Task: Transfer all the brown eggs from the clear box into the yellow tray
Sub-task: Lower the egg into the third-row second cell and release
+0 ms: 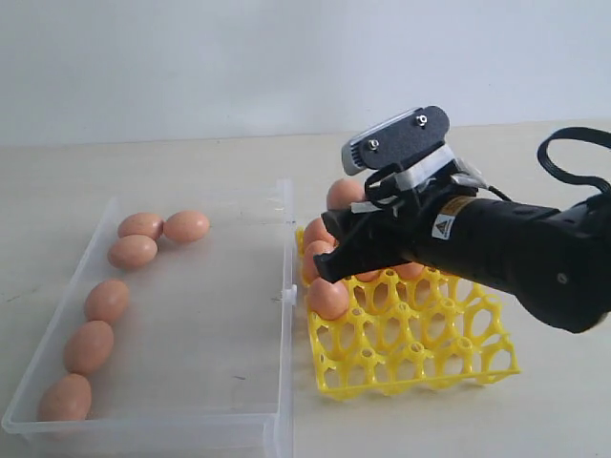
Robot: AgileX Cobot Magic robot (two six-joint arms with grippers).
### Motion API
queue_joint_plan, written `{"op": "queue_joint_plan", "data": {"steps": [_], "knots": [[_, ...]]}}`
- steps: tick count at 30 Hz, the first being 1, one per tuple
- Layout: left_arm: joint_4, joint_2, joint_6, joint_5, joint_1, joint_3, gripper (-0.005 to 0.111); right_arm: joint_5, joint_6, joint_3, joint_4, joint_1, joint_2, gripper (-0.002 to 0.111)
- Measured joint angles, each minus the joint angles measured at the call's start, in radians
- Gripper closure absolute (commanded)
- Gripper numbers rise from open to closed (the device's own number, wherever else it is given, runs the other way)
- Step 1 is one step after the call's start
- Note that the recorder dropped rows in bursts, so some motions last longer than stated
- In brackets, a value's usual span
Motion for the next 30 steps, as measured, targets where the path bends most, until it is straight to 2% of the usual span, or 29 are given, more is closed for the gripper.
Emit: {"op": "queue_joint_plan", "data": {"steps": [15, 22, 30], "knots": [[0.000, 0.000, 0.000, 0.000, 0.000, 0.000, 0.107, -0.061, 0.023, 0.068, 0.000, -0.009, 0.094, 0.108], [0.000, 0.000, 0.000, 0.000, 0.000, 0.000, 0.107, -0.155, 0.023, 0.173, 0.000, -0.009, 0.065, 0.108], [0.000, 0.000, 0.000, 0.000, 0.000, 0.000, 0.107, -0.247, 0.023, 0.182, 0.000, -0.009, 0.061, 0.108]]}}
